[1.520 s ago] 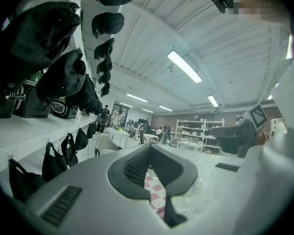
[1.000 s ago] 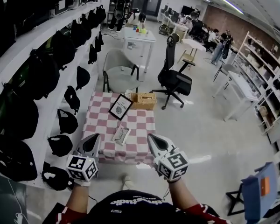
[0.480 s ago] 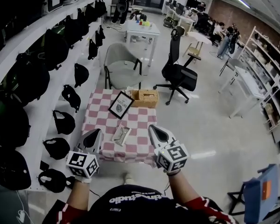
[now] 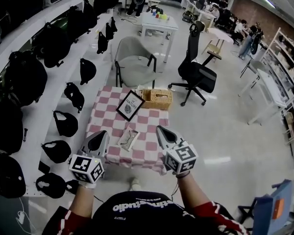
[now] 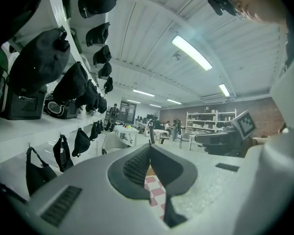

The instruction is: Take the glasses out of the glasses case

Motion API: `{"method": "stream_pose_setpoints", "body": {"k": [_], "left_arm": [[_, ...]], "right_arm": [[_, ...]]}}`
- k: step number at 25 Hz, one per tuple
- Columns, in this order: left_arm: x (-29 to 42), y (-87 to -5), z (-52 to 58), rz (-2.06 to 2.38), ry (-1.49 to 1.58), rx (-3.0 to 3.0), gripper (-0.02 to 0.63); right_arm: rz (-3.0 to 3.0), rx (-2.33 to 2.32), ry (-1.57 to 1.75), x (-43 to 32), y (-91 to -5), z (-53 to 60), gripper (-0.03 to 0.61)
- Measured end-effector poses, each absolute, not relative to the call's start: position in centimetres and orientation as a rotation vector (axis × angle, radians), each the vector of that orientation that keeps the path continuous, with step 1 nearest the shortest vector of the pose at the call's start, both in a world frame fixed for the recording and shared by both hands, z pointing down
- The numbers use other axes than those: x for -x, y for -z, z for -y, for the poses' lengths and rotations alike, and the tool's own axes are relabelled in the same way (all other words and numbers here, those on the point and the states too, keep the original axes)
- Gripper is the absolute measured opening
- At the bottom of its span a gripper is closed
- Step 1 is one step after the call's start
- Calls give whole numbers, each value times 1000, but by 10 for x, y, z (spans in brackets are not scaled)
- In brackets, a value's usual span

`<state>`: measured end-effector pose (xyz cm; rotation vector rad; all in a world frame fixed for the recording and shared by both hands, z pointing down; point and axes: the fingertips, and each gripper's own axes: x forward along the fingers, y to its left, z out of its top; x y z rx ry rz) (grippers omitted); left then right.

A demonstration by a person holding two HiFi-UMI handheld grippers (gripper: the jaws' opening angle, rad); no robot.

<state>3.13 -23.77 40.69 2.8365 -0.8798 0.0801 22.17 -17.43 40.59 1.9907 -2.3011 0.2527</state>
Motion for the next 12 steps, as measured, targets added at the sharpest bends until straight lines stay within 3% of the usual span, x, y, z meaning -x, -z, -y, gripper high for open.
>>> {"method": "stream_pose_setpoints", "body": {"k": [9,12], "left_arm": [[-34,-406,249,912,-79,-2824,6],[-34,-407,250,917,-76,-2820,6]], "right_arm": [[2331,-1934,-305,-226,-422,201,5],[2350,-1882,-316,-221,-427,207,34]]}}
